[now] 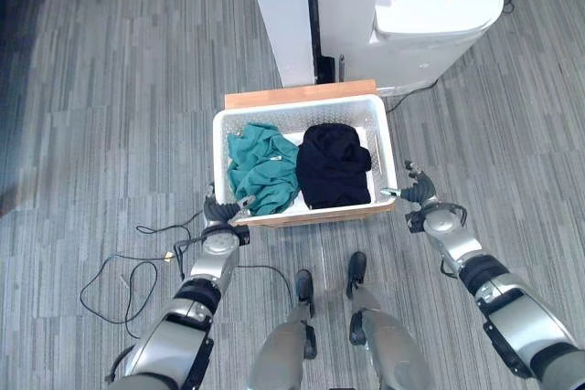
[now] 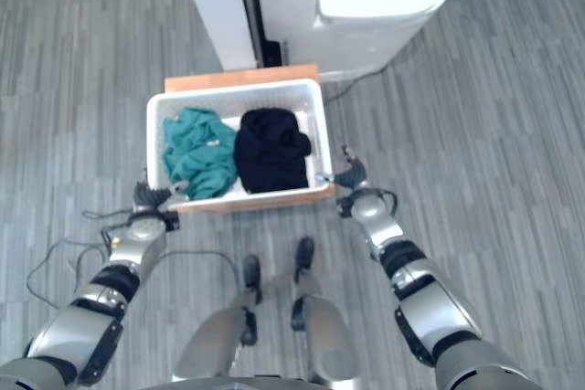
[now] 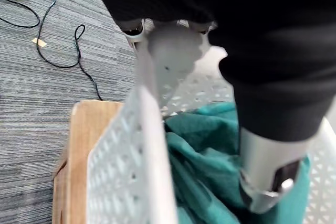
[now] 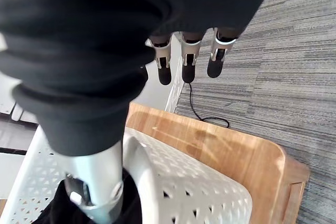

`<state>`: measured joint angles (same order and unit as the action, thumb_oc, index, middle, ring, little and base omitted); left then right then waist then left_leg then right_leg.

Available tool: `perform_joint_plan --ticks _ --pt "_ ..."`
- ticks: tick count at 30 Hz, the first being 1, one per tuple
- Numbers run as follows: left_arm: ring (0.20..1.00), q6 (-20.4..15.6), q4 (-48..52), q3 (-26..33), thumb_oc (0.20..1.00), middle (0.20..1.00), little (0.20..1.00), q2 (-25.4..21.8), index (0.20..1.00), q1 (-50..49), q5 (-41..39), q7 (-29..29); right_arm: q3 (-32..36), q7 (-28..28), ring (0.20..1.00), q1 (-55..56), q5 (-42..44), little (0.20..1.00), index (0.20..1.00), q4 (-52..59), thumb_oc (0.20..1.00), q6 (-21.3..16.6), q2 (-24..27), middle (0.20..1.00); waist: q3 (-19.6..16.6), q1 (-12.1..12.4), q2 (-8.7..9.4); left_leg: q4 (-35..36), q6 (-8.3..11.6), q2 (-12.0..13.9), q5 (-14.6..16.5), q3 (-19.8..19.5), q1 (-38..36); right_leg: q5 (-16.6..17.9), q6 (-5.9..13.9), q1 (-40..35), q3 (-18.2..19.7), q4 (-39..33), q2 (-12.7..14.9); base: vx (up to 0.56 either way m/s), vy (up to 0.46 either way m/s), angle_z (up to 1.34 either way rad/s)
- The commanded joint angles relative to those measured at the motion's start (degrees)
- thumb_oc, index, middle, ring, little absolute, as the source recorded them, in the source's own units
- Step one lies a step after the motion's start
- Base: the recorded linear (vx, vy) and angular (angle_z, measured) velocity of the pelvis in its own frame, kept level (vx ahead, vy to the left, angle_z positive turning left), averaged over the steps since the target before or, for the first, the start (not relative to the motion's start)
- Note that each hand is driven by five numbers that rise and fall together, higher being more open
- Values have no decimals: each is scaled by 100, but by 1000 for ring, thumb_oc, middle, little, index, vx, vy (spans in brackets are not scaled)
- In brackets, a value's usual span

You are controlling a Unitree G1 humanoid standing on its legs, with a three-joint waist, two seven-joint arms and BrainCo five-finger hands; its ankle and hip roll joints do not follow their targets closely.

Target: Grab the laundry basket,head to the washer,open it,put in the laundry and shut it.

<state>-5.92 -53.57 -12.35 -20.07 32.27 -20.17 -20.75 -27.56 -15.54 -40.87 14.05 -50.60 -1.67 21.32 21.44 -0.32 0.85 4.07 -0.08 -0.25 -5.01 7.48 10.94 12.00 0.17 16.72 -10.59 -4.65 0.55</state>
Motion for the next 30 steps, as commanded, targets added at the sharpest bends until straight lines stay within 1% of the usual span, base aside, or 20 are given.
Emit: perform_joint_plan --ticks 1,3,5,6,7,8,9,10,11,16,19,20,22,23,24,25,26,27,28,30 --pt "1000 -189 -372 -377 1000 1000 1000 -364 1000 478 -198 -113 -225 -211 1000 -430 178 1000 1000 -334 1000 -114 -88 1000 -198 44 151 65 310 151 -177 -83 327 -916 632 -113 455 504 353 0 0 0" --pt "1000 -120 -709 -553 1000 1000 1000 -368 1000 756 -127 -24 -315 -189 1000 -658 238 1000 1000 -564 1000 -87 -156 1000 -150 35 160 73 323 154 -205 -69 390 -890 645 -53 451 502 362 0 0 0" --pt "1000 -10 -1029 -867 1000 1000 1000 -302 1000 1092 63 93 -452 -153 1000 -866 253 1000 1000 -820 1000 -60 -230 1000 -94 2 164 88 332 151 -224 -66 430 -875 665 -18 471 491 368 7 9 2" --pt "1000 -10 -1031 -868 1000 1000 1000 -302 1000 1096 63 94 -451 -152 1000 -870 253 1000 1000 -821 1000 -61 -230 1000 -105 3 165 91 331 151 -236 -65 449 -862 665 0 472 485 368 9 18 4" --pt "1000 17 -1101 -967 1000 1000 1000 -274 1000 1195 152 135 -471 -150 705 -919 270 705 705 -887 705 -57 -248 705 -86 -9 166 93 335 155 -243 -64 470 -854 672 15 474 482 367 7 21 4" --pt "1000 79 -1239 -1068 1000 1000 1000 -183 1000 1245 223 220 -447 -138 260 -927 341 260 260 -897 260 -60 -296 260 -54 -34 162 93 338 148 -236 -71 481 -850 683 13 485 480 369 0 0 0" --pt "849 94 -1247 -1070 849 849 849 -158 849 1221 238 246 -436 -131 200 -906 365 200 200 -884 200 -62 -301 200 -62 -43 159 93 339 147 -246 -72 506 -834 681 34 491 465 370 0 0 0" --pt "501 94 -1247 -1070 501 501 501 -157 501 1219 238 246 -436 -131 200 -904 365 200 200 -882 200 -61 -301 200 -67 -43 159 93 339 147 -246 -73 511 -833 681 38 491 465 370 0 0 0" --pt "200 96 -1234 -1060 200 200 200 -116 200 1172 231 271 -420 -123 200 -860 405 200 200 -842 200 -76 -310 200 -72 -57 158 93 338 145 -239 -81 519 -829 681 46 497 455 372 31 11 2" --pt "200 46 -759 -978 200 200 200 -7 200 750 257 297 -246 -143 200 -495 524 200 200 -282 200 -242 -268 200 -83 -77 162 93 323 129 -181 -94 440 -851 682 -29 505 435 363 7 4 1" --pt "200 -27 -161 -773 200 200 200 33 200 311 234 237 -54 -149 200 -72 508 200 200 318 200 -357 -190 200 -101 -72 171 93 310 116 -115 -98 300 -900 672 -158 532 423 336 0 0 0" --pt "200 -25 -158 -773 200 200 200 32 200 310 235 236 -53 -150 200 -71 508 200 200 320 200 -355 -190 200 -114 -73 172 93 310 116 -126 -98 320 -888 671 -142 532 418 336 17 -31 -1" --pt "200 -184 1105 -494 200 200 200 48 200 -443 303 178 301 -112 200 766 296 200 200 1386 200 -487 -52 200 -204 -61 163 93 294 119 -41 -98 107 -968 655 -367 505 399 323 27 -42 5" --pt "200 -178 1118 -495 200 200 200 49 200 -460 305 176 301 -113 200 783 293 200 200 1400 200 -481 -51 200 -209 -60 163 93 295 119 -39 -98 102 -968 655 -374 504 397 323 27 -62 8" --pt "200 -216 1689 -359 200 200 200 50 200 -857 344 216 516 -49 200 1216 174 200 200 1852 200 -524 1 200 -278 -59 168 93 291 134 17 -104 -10 -1010 645 -501 471 369 323 30 -61 4" --pt "200 -235 1961 -290 200 200 200 88 200 -1072 316 270 618 7 200 1426 107 200 200 2067 200 -546 6 200 -319 -54 167 93 287 142 45 -105 -84 -1034 641 -584 457 351 319 30 -61 1" --pt "200 -227 1977 -292 200 200 200 88 200 -1092 318 269 620 7 200 1446 103 200 200 2082 200 -539 6 200 -321 -54 166 93 288 143 48 -107 -95 -1035 641 -598 455 346 318 48 -60 3" --pt "200 -236 2516 -169 200 200 200 50 200 -1511 374 388 847 89 200 1855 -10 200 200 2567 200 -569 93 200 -410 -66 160 93 287 163 111 -104 -249 -1084 635 -764 448 301 307 33 -40 3" --pt "200 -236 2517 -169 200 200 200 50 200 -1513 374 388 847 89 200 1858 -10 200 200 2569 200 -568 93 200 -409 -66 160 93 287 163 112 -104 -252 -1084 635 -768 448 300 307 56 -58 3" --pt "200 -201 3175 56 200 200 200 -42 200 -2174 417 642 1163 333 200 2550 -79 200 200 3220 200 -595 216 200 -561 -101 158 93 292 199 188 -85 -500 -1160 621 -1032 427 252 275 90 -73 -3"
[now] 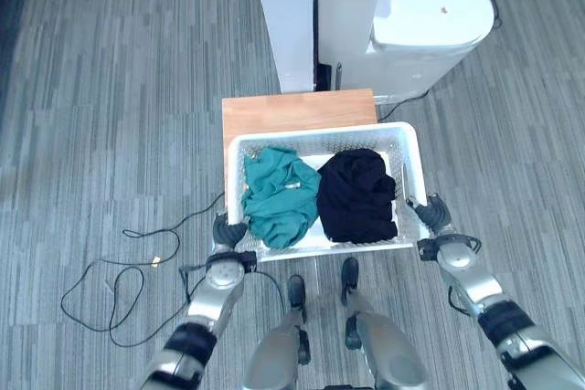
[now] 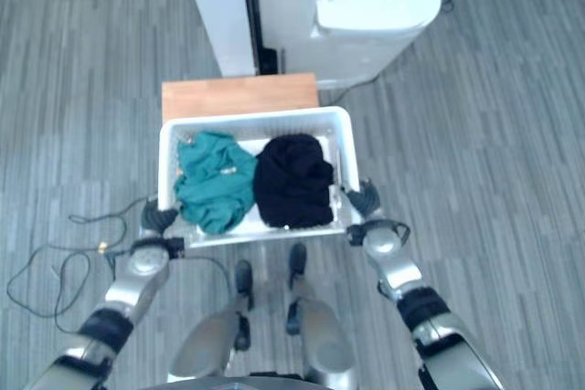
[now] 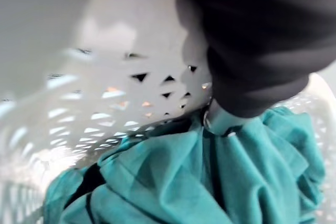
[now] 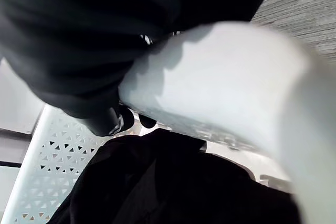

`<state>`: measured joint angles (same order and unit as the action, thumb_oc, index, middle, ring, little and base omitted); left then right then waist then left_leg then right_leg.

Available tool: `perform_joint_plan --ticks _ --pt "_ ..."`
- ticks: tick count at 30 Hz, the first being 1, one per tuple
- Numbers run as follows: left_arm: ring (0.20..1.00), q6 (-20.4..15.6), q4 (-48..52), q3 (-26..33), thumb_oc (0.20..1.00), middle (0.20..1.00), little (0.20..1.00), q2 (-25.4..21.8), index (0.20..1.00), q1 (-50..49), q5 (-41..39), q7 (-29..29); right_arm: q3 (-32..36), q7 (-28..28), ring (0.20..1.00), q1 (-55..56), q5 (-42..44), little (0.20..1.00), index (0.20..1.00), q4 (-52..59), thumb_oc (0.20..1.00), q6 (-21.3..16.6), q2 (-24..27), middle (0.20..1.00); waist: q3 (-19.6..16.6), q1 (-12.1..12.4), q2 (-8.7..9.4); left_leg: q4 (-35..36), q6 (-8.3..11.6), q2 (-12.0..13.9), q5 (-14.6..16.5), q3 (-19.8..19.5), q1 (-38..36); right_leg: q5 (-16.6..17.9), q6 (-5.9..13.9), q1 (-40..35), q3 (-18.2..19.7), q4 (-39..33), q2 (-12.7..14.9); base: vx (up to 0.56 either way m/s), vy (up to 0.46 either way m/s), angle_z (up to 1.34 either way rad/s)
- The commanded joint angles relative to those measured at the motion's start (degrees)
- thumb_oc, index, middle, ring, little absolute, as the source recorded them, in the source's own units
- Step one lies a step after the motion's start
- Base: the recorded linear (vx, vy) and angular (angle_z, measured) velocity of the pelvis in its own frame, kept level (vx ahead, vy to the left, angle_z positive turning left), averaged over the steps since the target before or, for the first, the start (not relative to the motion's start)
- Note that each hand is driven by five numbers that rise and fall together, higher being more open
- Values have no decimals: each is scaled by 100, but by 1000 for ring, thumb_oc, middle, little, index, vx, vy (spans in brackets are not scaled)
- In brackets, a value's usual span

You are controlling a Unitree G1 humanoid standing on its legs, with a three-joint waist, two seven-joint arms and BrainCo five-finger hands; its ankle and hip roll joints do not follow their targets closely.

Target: Grab the laundry basket,head to the washer,open it,put in the laundry and shut it.

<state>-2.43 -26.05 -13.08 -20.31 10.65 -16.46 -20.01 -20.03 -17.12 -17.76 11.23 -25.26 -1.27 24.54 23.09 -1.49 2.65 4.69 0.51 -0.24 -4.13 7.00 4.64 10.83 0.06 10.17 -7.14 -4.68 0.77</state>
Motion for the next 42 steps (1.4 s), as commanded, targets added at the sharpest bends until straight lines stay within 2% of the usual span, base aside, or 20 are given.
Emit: perform_joint_plan --ticks 1,7,11,13,14,18,20,23,25,26,29,30,33,35,37,38,39,40,41,42 --pt "200 -536 609 222 200 200 200 -48 200 -219 55 642 519 572 200 430 168 200 200 851 200 -658 -77 200 -789 9 -27 23 230 212 132 -20 39 -1075 626 -472 86 228 242 94 -100 -2" --pt "200 -370 1373 589 200 200 200 -139 200 -1284 128 1028 1050 859 200 1453 -110 200 200 1742 200 -608 34 200 -1009 -70 -44 -193 216 260 277 -89 -275 -1234 550 -812 203 281 151 32 -43 -3" --pt "200 -355 1606 507 200 200 200 -162 200 -1519 198 1162 1261 913 200 1719 -199 200 200 2025 200 -662 138 200 -1039 -120 -13 -479 170 77 499 -708 -172 -1171 546 -767 424 287 127 -32 31 -20" --pt "200 -346 1669 471 200 200 200 -193 200 -1589 251 1237 1359 953 200 1870 -200 200 200 2093 200 -648 160 200 -1106 -182 -36 -441 152 64 534 -701 -198 -1155 565 -783 444 272 137 36 93 -45" --pt "200 -315 1788 423 200 200 200 -275 200 -1675 349 1325 1504 996 200 2063 -107 200 200 2169 200 -670 116 200 -1218 -327 -62 -383 104 58 569 -544 -299 -1091 619 -804 553 239 153 56 134 -15" --pt "200 -293 1931 316 200 200 200 -345 200 -1676 499 1391 1651 1031 200 2279 -37 200 200 2371 200 -691 21 200 -1249 -483 -85 -261 36 57 613 -183 -478 -1023 693 -713 841 313 139 -19 142 -45" --pt "200 -339 2073 210 200 200 200 -393 200 -1526 592 1355 1572 998 200 2183 -23 200 200 2400 200 -731 -76 200 -1163 -652 -88 -220 -54 96 699 350 -562 -942 819 -402 1263 576 38 -136 174 -94" --pt "200 -360 2116 161 200 200 200 -403 200 -1430 627 1319 1486 989 200 2123 -33 200 200 2426 200 -725 -138 200 -1130 -697 -44 -238 -91 128 741 752 -600 -854 890 -166 1455 736 -23 -56 65 -147" --pt "200 -375 2149 98 200 200 200 -416 200 -1257 645 1266 1412 947 200 2069 -45 200 200 2446 200 -743 -183 200 -1075 -709 -35 -294 -102 222 845 1167 -661 -833 951 -10 1106 825 90 -42 -11 -185" --pt "200 -380 2240 74 200 200 200 -402 200 -1158 627 1247 1351 938 200 2056 -99 200 200 2490 200 -738 -211 200 -1084 -660 -35 -279 -42 343 861 1576 -764 -853 900 61 183 887 382 71 -89 -188" --pt "200 -374 2296 159 200 200 200 -378 200 -1123 550 1205 1250 905 200 1956 -142 200 200 2484 200 -770 -262 200 -1173 -446 -111 -318 105 594 910 2079 -938 -1099 829 -67 -1710 1127 949 73 -167 -239" --pt "200 -333 2254 88 200 200 200 -344 200 -1164 564 1286 1226 951 200 2004 -200 200 200 2554 200 -765 -250 200 -1227 -485 -54 -404 150 668 924 2361 -1014 -1106 770 -137 -1955 1146 1041 118 -260 -197" --pt "200 -298 2096 43 200 200 200 -263 200 -1262 610 1401 1274 976 200 2193 -142 200 200 2555 200 -740 -215 200 -1312 -616 39 -912 258 901 1092 2595 -1106 -1152 746 -196 -1628 990 902 221 -285 -116" --pt "200 -296 2116 -39 200 200 200 -214 200 -1326 549 1448 1226 1008 200 2234 -75 200 200 2628 200 -744 -120 200 -1269 -641 44 -1731 285 1157 1128 2464 -1002 -1284 583 -350 -1412 896 711 237 -253 -52" --pt "200 -311 2089 -129 200 200 200 -157 200 -1351 457 1424 1179 994 200 2183 -75 200 200 2556 200 -724 29 200 -1182 -533 6 -2565 351 1260 939 1860 -681 -1427 389 -561 -1186 764 430 220 -214 -74" --pt "200 -308 2090 -179 200 200 200 -134 200 -1383 428 1425 1146 1005 200 2153 -69 200 200 2558 200 -710 83 200 -1140 -445 9 -2786 283 1091 1029 1435 -375 -1477 339 -680 -1057 683 336 138 -117 -106" --pt "200 -309 2088 -185 200 200 200 -133 200 -1381 427 1424 1151 1005 200 2155 -67 200 200 2558 200 -709 85 200 -1144 -457 -2 -2836 277 1103 1057 1412 -341 -1480 338 -681 -1072 674 331 162 -59 -115" --pt "200 -304 2091 -211 200 200 200 -106 200 -1425 416 1430 1136 1042 200 2157 -50 200 200 2584 200 -692 102 200 -1123 -383 1 -2767 200 829 1222 1056 -122 -1516 351 -765 -935 643 291 170 -19 -107" --pt "200 -281 2071 -247 200 200 200 -79 200 -1491 419 1463 1134 1079 200 2201 -17 200 200 2588 200 -668 102 200 -1090 -289 77 -2362 70 512 1213 795 205 -1454 372 -841 -769 584 328 234 -17 -70" --pt "200 -278 2069 -248 200 200 200 -76 200 -1494 431 1459 1130 1079 200 2209 -7 200 200 2574 200 -673 105 200 -1065 -248 76 -2253 78 427 1112 684 363 -1467 378 -899 -695 569 305 145 -7 -48"
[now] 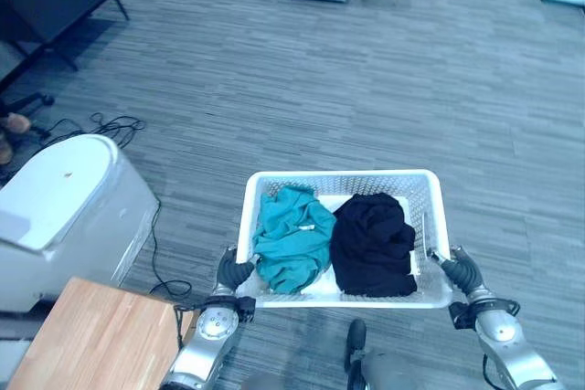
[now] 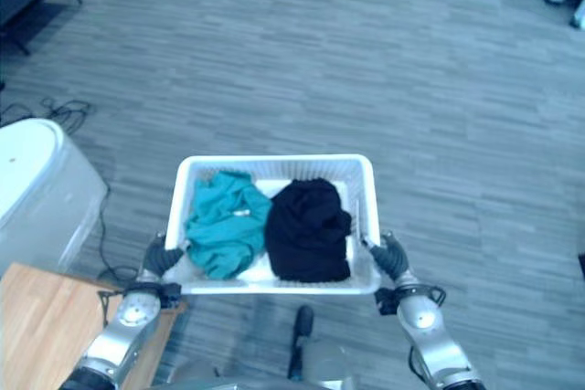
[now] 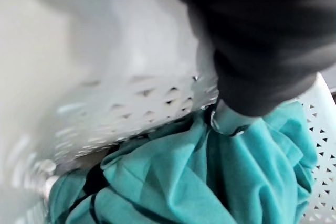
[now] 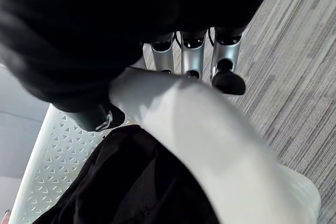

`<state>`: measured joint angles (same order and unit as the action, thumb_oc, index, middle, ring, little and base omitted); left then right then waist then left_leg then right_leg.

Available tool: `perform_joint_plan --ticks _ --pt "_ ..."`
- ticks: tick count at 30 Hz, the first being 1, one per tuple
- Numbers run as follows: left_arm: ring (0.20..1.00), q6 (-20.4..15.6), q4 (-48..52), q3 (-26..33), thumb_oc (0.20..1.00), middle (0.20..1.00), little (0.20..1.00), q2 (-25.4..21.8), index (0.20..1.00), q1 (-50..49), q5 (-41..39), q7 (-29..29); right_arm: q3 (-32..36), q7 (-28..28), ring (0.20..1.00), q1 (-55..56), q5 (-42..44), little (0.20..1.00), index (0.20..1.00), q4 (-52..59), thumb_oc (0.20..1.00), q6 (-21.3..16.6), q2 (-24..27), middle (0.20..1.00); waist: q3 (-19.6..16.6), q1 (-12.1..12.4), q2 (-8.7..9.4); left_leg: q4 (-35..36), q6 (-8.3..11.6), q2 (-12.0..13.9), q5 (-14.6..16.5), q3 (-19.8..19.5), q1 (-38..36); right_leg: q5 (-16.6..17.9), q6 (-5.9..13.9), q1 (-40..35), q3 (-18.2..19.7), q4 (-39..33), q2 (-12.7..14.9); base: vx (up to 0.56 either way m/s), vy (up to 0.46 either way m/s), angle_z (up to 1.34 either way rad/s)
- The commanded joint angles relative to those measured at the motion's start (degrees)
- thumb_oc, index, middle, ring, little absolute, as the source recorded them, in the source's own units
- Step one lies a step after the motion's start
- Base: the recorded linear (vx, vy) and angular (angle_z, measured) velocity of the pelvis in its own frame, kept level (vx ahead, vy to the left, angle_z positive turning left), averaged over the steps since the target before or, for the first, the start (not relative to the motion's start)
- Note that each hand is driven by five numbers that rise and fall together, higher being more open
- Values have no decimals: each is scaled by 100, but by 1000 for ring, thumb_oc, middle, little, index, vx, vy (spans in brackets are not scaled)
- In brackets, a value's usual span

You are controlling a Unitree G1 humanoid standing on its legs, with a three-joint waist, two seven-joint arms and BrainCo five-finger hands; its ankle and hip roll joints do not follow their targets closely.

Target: Grab the laundry basket,head to the washer,open it,put in the laundry and shut it.

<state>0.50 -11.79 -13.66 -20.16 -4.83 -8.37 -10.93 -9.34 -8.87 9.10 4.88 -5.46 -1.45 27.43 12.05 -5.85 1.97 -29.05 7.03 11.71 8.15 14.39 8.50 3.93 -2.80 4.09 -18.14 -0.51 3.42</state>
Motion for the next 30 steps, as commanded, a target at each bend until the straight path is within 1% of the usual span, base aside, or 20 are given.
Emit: perform_joint_plan --ticks 1,2,3,4,7,8,9,11,12,14,16,19,21,22,24,26,27,28,29,30 --pt "200 -571 644 -190 200 200 200 -90 200 54 -379 552 61 255 200 -477 628 200 200 594 200 -655 -183 200 40 187 145 1122 -574 -768 -116 -54 -23 -777 664 -291 404 152 40 145 12 -36" --pt "200 -562 646 -189 200 200 200 -89 200 51 -357 539 41 217 200 -500 619 200 200 538 200 -662 -181 200 85 277 127 1307 -545 -896 -365 -245 268 -799 662 -381 512 127 -23 219 21 -66" --pt "200 -562 670 -159 200 200 200 -93 200 41 -343 541 11 177 200 -538 588 200 200 469 200 -663 -198 200 144 414 57 1754 -455 -1027 -760 -533 487 -862 667 -512 700 118 -163 298 43 -63" --pt "200 -557 680 -151 200 200 200 -95 200 37 -337 541 6 166 200 -545 587 200 200 447 200 -660 -213 200 166 461 16 2002 -424 -1092 -946 -642 523 -918 663 -583 801 128 -231 211 36 -67" --pt "200 -562 664 -142 200 200 200 -75 200 70 -331 525 33 118 200 -570 603 200 200 413 200 -670 -236 200 208 528 -24 2206 -358 -1123 -1205 -738 684 -1010 640 -720 971 134 -305 217 106 -55" --pt "200 -558 686 -91 200 200 200 -91 200 21 -305 552 24 185 200 -567 577 200 200 409 200 -670 -274 200 153 536 -40 2372 -451 -1128 -1065 -723 445 -1138 662 -823 1126 184 -312 224 165 -49" --pt "200 -558 686 -91 200 200 200 -90 200 23 -305 552 25 185 200 -568 577 200 200 409 200 -670 -274 200 145 544 -46 2390 -450 -1120 -1087 -717 454 -1121 659 -805 1133 179 -320 355 278 -91" --pt "200 -544 741 0 200 200 200 -194 200 -102 -258 579 -30 336 200 -615 619 200 200 349 200 -658 -470 200 -45 564 42 2301 -658 -1166 -837 -537 171 -1205 871 -885 1393 470 -81 371 305 -70" --pt "200 -543 742 1 200 200 200 -195 200 -101 -259 580 -30 336 200 -617 618 200 200 350 200 -658 -471 200 -57 576 37 2310 -657 -1155 -854 -526 185 -1189 868 -862 1406 468 -90 265 211 -25" --pt "200 -542 811 73 200 200 200 -376 200 -56 -208 593 -55 399 200 -698 624 200 200 350 200 -642 -541 200 -45 575 108 2249 -765 -1097 -674 -304 6 -1134 1072 -536 1507 1188 -8 207 154 -88" --pt "200 -532 796 95 200 200 200 -414 200 -14 -189 571 -70 406 200 -732 626 200 200 345 200 -633 -581 200 -28 561 132 2234 -806 -1094 -581 -238 -74 -1111 1101 -366 1504 1372 18 147 100 -41" --pt "200 -516 865 183 200 200 200 -476 200 -20 -203 544 -97 456 200 -780 656 200 200 370 200 -608 -630 200 31 536 191 2234 -857 -1076 -373 -38 -304 -850 1116 47 1271 1312 122 115 34 -20" --pt "200 -511 907 240 200 200 200 -495 200 -83 -287 511 -106 445 200 -837 661 200 200 399 200 -567 -583 200 121 494 189 2282 -873 -1056 -162 83 -576 -526 1160 425 872 951 215 392 24 -58" --pt "200 -520 861 278 200 200 200 -459 200 -85 -263 493 -68 417 200 -868 677 200 200 447 200 -567 -583 200 194 422 177 2335 -876 -1106 121 40 -930 -332 1246 815 600 577 222 578 10 -52" --pt "200 -543 831 305 200 200 200 -410 200 2 -197 496 -20 390 200 -842 640 200 200 473 200 -572 -591 200 288 365 171 2373 -874 -1174 235 27 -1181 -128 1260 1088 198 292 320 467 -73 -21" --pt "200 -579 831 294 200 200 200 -388 200 25 -165 531 40 418 200 -730 630 200 200 469 200 -591 -588 200 257 314 170 2433 -840 -1246 352 -86 -1369 -56 1258 1093 200 239 338 594 -201 43" --pt "200 -589 793 221 200 200 200 -257 200 -10 -182 559 111 437 200 -517 563 200 200 399 200 -613 -509 200 65 198 87 1929 -672 -1100 536 -327 -1538 -49 1039 895 493 443 254 825 -325 96" --pt "200 -587 806 225 200 200 200 -231 200 -54 -211 579 108 437 200 -493 542 200 200 390 200 -621 -467 200 19 193 44 1582 -617 -973 432 -332 -1478 -89 964 791 485 446 203 931 -492 185" --pt "200 -555 822 185 200 200 200 -249 200 -91 -236 608 172 418 200 -436 556 200 200 428 200 -643 -354 200 60 238 7 206 -438 -701 -209 -472 -960 -218 699 480 485 393 40 535 -436 183" --pt "200 -530 802 176 200 200 200 -224 200 -88 -275 608 218 384 200 -421 574 200 200 396 200 -638 -253 200 130 299 47 -508 -456 -616 -489 -542 -533 -413 524 251 440 318 -48 560 -464 110"
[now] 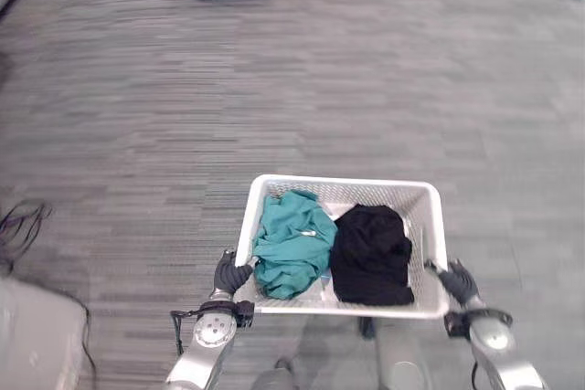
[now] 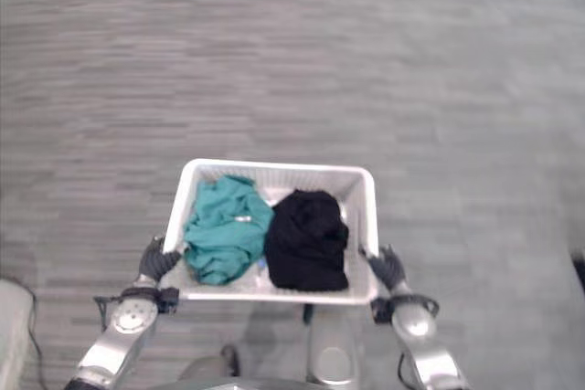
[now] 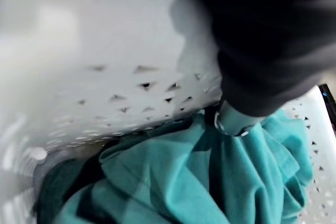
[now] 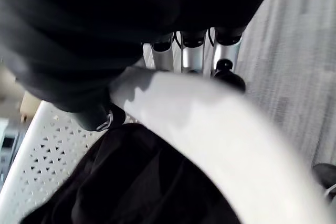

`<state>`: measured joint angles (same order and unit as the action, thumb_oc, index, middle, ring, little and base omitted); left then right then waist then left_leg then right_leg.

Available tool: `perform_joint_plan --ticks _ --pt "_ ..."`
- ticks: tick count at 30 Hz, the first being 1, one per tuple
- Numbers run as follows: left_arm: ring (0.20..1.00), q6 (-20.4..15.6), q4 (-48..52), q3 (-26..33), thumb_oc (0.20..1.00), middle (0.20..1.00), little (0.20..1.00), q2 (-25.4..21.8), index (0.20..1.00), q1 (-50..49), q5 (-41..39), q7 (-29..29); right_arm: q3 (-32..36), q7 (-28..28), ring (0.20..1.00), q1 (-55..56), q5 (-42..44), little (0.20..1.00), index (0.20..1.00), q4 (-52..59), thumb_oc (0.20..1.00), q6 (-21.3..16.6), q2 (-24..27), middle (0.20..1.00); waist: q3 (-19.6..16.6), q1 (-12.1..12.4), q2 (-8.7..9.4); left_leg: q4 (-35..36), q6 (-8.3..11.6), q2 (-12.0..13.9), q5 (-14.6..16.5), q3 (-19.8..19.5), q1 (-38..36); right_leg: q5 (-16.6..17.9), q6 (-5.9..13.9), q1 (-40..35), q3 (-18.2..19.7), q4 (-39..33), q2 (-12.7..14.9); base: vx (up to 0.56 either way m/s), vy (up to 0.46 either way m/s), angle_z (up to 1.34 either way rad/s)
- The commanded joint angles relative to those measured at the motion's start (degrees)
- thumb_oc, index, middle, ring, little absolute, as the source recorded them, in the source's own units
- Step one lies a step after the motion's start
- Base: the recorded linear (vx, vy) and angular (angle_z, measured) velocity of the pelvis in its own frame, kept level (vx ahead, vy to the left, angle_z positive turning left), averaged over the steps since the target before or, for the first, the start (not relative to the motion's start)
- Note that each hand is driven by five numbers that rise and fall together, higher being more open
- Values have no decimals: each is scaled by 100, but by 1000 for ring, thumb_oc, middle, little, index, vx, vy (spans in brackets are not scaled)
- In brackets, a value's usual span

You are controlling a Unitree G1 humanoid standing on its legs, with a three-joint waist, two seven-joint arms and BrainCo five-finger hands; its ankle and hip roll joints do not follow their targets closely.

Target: Grab the laundry basket,head to the washer,open it,put in the laundry and shut it.

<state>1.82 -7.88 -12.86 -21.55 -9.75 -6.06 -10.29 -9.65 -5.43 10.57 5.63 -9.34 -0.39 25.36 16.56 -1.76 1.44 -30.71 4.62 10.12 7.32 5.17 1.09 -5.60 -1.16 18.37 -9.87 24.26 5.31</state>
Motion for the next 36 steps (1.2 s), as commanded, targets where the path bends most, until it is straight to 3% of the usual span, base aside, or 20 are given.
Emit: perform_joint_plan --ticks 1,2,3,4,5,8,11,14,16,17,19,23,27,29,30,32,34,36 --pt "200 -647 377 85 200 200 200 -71 200 440 -541 548 313 -9 200 -534 471 200 200 775 200 -701 15 200 -254 -51 176 -397 -344 -445 -196 504 733 348 321 -1408 -449 -2213 -208 426 -273 3" --pt "200 -638 383 89 200 200 200 -76 200 417 -541 566 358 -6 200 -499 460 200 200 795 200 -687 23 200 -258 -15 186 -159 -386 -496 -117 544 868 293 341 -1510 -434 -2242 -212 571 -109 -16" --pt "200 -619 355 105 200 200 200 -57 200 345 -480 608 456 -31 200 -413 469 200 200 780 200 -698 51 200 -264 91 189 846 -408 -653 -156 665 1291 132 435 -1811 -399 -2316 -223 524 5 -7" --pt "200 -617 348 114 200 200 200 -48 200 313 -448 620 476 -40 200 -381 452 200 200 762 200 -697 47 200 -263 122 152 1370 -350 -672 -482 732 1330 75 445 -1916 -401 -2331 -273 668 45 -44" --pt "200 -623 350 155 200 200 200 -35 200 269 -429 618 499 -89 200 -386 411 200 200 704 200 -710 25 200 -259 209 59 2107 -199 -683 -1025 873 1460 -40 461 -2166 -373 -2363 -396 483 61 -62" --pt "200 -626 386 269 200 200 200 8 200 104 -432 670 476 -46 200 -409 320 200 200 617 200 -688 -83 200 -393 408 35 2753 -179 -703 -1356 971 1482 -326 533 -2707 -147 -2370 -520 660 196 -53" --pt "200 -598 338 273 200 200 200 -48 200 46 -389 696 407 74 200 -365 259 200 200 544 200 -664 -237 200 -637 462 218 2550 -384 -788 -1140 1001 1280 -395 710 -2850 -16 -2179 -256 553 259 -112" --pt "200 -580 367 301 200 200 200 -191 200 61 -387 705 340 142 200 -396 226 200 200 546 200 -660 -310 200 -615 438 296 2549 -576 -888 -893 1059 1015 -85 987 -2414 53 -1070 -27 244 188 -55" --pt "200 -569 355 314 200 200 200 -253 200 107 -388 665 260 183 200 -454 181 200 200 537 200 -634 -371 200 -524 371 281 2622 -665 -913 -765 1084 761 183 1052 -1888 6 -442 100 210 171 45" --pt "200 -571 377 323 200 200 200 -282 200 99 -396 653 216 212 200 -473 194 200 200 542 200 -611 -389 200 -448 303 220 2766 -681 -925 -707 1066 520 223 984 -1498 -148 -367 117 329 177 65" --pt "200 -598 411 314 200 200 200 -291 200 30 -404 701 258 228 200 -403 270 200 200 553 200 -605 -372 200 -341 156 154 2980 -650 -982 -658 912 206 68 856 -1076 -222 -753 -146 282 97 26" --pt "200 -605 361 302 200 200 200 -259 200 47 -396 714 311 200 200 -355 333 200 200 526 200 -622 -371 200 -268 58 188 3056 -649 -1101 -542 732 -1 210 849 -886 -151 -1340 -339 196 -3 65" --pt "200 -630 305 321 200 200 200 -223 200 51 -317 773 360 225 200 -257 326 200 200 542 200 -655 -381 200 -291 -8 215 3006 -623 -1251 -320 468 -202 416 856 -836 -148 -1751 -360 269 -77 101" --pt "200 -635 268 296 200 200 200 -169 200 21 -274 798 414 237 200 -154 322 200 200 538 200 -659 -380 200 -362 -52 234 2789 -588 -1291 -105 394 -267 437 777 -1022 -36 -1922 -373 351 -130 65" --pt "200 -621 286 293 200 200 200 -122 200 44 -308 801 472 191 200 -147 343 200 200 515 200 -686 -298 200 -408 -49 221 2263 -459 -1232 135 399 -205 416 706 -1253 -97 -2025 -344 375 -168 42" --pt "200 -626 301 259 200 200 200 -104 200 67 -370 791 493 179 200 -168 408 200 200 531 200 -685 -213 200 -400 -26 224 1534 -360 -1130 109 390 60 336 597 -1426 -172 -2059 -346 220 -117 33" --pt "200 -624 276 227 200 200 200 -84 200 113 -401 775 495 151 200 -207 428 200 200 503 200 -689 -172 200 -398 -34 255 1206 -317 -1095 -1 406 290 307 538 -1491 -214 -2103 -327 117 -61 38" --pt "200 -608 255 191 200 200 200 -59 200 160 -447 753 552 118 200 -187 437 200 200 502 200 -657 -125 200 -364 -25 272 887 -315 -895 -23 542 588 167 479 -1661 -320 -2131 -295 171 -38 40"
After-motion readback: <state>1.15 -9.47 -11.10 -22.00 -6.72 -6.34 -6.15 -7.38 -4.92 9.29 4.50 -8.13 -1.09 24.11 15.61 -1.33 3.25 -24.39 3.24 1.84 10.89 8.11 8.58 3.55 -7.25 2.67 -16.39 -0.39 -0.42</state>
